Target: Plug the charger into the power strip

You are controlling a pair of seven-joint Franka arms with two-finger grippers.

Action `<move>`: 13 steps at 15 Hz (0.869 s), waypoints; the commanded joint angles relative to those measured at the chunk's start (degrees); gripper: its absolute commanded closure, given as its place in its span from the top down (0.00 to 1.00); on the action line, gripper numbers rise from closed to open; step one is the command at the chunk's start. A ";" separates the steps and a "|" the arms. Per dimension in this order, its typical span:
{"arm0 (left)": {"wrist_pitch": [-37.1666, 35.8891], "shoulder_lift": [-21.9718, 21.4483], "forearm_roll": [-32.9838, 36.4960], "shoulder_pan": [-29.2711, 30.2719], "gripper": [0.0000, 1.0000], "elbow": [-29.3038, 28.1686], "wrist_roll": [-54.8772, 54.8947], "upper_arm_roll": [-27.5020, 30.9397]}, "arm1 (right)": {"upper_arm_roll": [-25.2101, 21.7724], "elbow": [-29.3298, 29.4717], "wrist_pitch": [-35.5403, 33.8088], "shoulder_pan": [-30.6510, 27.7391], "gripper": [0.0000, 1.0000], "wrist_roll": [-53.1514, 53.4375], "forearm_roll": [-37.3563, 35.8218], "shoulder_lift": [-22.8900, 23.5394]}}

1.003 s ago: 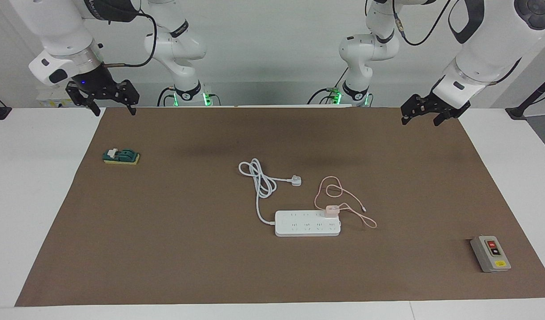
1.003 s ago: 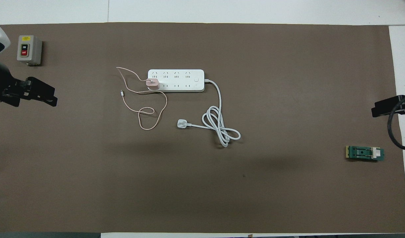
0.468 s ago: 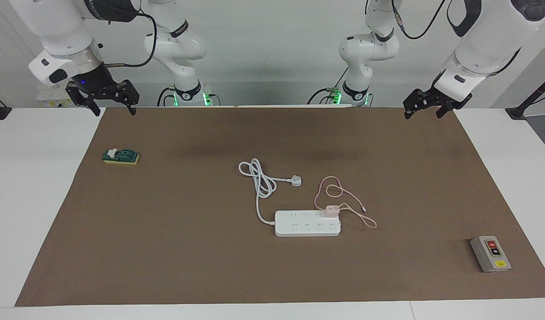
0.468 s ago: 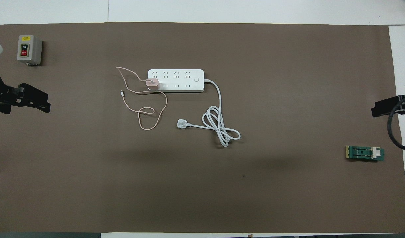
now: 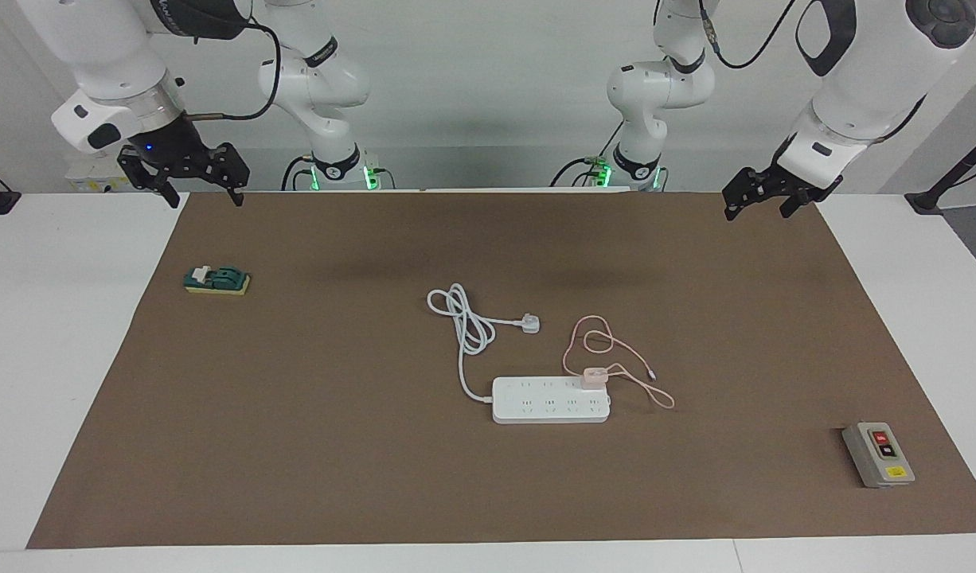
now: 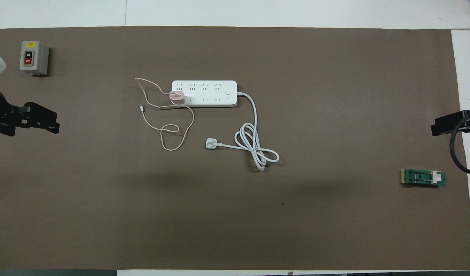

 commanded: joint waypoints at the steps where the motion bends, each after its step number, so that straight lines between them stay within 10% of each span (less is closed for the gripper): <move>1: 2.11 -2.05 -0.47 0.11 1.00 -2.58 -0.03 0.55 | 0.27 -0.54 -0.21 -0.39 1.00 -0.90 -0.33 -0.62; 13: 2.11 -1.70 -0.12 -2.44 1.00 -1.87 1.81 2.58 | 0.27 -0.54 -0.21 0.05 1.00 -0.90 -0.33 -0.62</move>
